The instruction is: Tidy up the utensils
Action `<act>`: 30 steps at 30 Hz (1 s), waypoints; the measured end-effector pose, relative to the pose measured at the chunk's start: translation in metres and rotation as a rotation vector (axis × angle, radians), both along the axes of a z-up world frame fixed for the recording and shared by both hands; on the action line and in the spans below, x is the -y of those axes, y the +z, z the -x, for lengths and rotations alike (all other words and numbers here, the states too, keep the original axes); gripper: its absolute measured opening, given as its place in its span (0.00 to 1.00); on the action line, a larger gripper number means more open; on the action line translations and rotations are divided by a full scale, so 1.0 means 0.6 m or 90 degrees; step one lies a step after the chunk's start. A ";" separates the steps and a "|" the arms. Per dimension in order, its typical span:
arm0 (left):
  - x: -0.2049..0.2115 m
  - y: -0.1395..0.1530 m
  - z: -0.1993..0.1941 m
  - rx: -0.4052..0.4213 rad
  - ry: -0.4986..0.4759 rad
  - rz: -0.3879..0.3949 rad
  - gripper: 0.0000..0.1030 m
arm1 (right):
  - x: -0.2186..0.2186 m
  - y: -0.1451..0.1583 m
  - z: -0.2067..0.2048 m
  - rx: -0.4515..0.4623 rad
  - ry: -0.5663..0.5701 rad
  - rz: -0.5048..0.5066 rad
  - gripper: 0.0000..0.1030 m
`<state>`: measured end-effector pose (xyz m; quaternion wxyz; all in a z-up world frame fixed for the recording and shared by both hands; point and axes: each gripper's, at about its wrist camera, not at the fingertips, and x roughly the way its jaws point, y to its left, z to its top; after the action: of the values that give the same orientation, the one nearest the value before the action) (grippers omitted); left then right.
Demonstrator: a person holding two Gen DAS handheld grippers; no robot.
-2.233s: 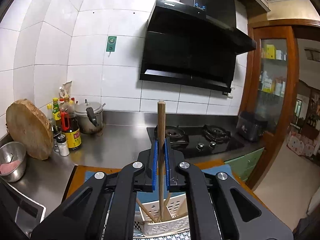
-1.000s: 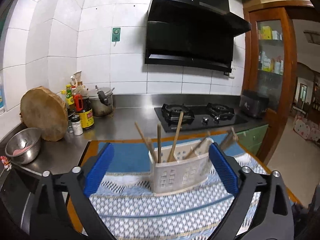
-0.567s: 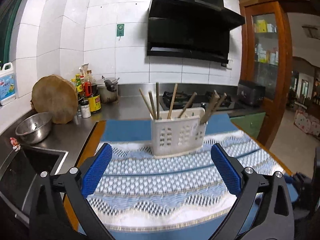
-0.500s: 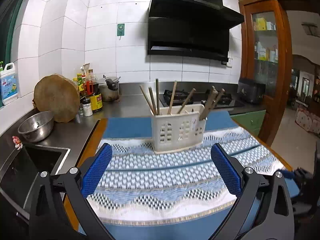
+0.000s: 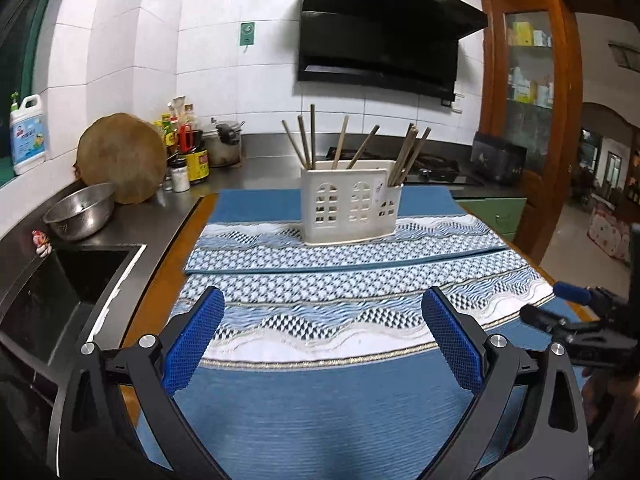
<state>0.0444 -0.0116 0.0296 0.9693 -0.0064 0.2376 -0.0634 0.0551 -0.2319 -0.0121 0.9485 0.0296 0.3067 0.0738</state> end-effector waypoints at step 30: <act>0.002 -0.040 0.027 -0.049 0.010 -0.024 0.95 | -0.023 0.018 0.033 0.017 0.015 -0.009 0.92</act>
<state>0.0281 -0.0127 0.0053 0.9599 0.0076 0.2756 -0.0514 0.0352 -0.2179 -0.0012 0.9513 0.0316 0.2940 0.0875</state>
